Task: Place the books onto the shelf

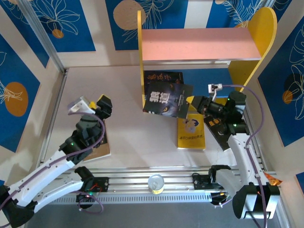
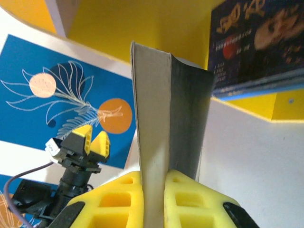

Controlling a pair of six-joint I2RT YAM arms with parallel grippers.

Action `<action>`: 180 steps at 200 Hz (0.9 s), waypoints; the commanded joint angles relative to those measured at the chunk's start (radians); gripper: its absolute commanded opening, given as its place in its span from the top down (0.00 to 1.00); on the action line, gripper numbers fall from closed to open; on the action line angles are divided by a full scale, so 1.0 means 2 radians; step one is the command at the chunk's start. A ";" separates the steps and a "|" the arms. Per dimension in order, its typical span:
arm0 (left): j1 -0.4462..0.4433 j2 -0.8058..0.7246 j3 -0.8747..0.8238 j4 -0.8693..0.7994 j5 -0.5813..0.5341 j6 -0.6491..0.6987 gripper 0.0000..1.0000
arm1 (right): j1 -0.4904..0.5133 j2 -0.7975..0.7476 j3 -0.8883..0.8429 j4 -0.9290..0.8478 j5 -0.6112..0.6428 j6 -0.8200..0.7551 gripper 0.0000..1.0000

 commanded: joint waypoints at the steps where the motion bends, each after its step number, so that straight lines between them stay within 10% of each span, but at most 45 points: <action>1: -0.001 0.023 0.067 -0.059 0.046 0.064 0.31 | -0.028 0.005 0.023 0.022 -0.042 -0.015 0.88; 60: 0.005 0.082 0.166 -0.148 0.148 0.118 0.29 | -0.058 0.072 0.040 0.102 -0.054 -0.009 0.88; 180: 0.014 0.076 0.170 -0.168 0.155 0.113 0.29 | -0.059 0.197 0.088 0.202 -0.073 0.007 0.88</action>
